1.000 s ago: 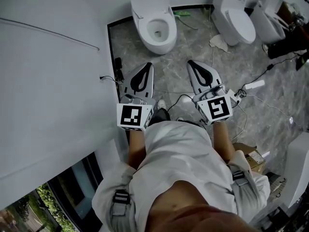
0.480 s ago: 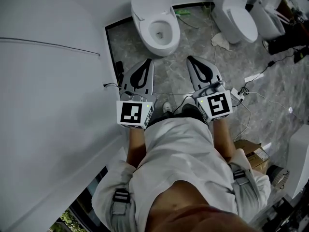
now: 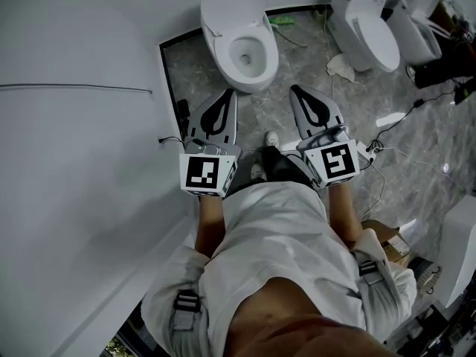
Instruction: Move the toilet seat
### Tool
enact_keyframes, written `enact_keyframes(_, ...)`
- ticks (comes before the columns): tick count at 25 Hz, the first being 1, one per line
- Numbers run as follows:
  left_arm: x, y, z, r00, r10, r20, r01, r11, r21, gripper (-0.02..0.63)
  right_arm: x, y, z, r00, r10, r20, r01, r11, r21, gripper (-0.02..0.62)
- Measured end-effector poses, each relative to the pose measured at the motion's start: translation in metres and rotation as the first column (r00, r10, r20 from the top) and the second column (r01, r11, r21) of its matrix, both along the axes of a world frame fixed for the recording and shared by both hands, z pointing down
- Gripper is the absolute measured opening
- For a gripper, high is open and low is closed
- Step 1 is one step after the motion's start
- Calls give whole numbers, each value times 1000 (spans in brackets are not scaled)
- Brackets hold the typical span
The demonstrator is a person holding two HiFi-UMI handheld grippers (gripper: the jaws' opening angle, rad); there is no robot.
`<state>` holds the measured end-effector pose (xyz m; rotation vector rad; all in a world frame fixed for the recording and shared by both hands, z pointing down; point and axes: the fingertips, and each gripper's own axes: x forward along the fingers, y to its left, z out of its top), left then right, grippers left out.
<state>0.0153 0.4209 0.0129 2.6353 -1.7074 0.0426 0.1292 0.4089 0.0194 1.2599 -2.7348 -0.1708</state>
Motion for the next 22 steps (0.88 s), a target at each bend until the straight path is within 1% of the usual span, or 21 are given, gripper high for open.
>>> enact_keyframes(10,2,-78,13,998,-51,26,52,998,-19,23,-7,-84,11,998,-69,13,69,997,-19,21)
enact_keyframes(16,7,-118,13,996,-86,38,87,996,-30,23,0,-126,12,996,-89,29,90,995,-36,21)
enact_keyframes(22,11,-148,17,993,-111,42,113,993,-39,23,7,-157,14,994,-108,24,108,993,-43,21)
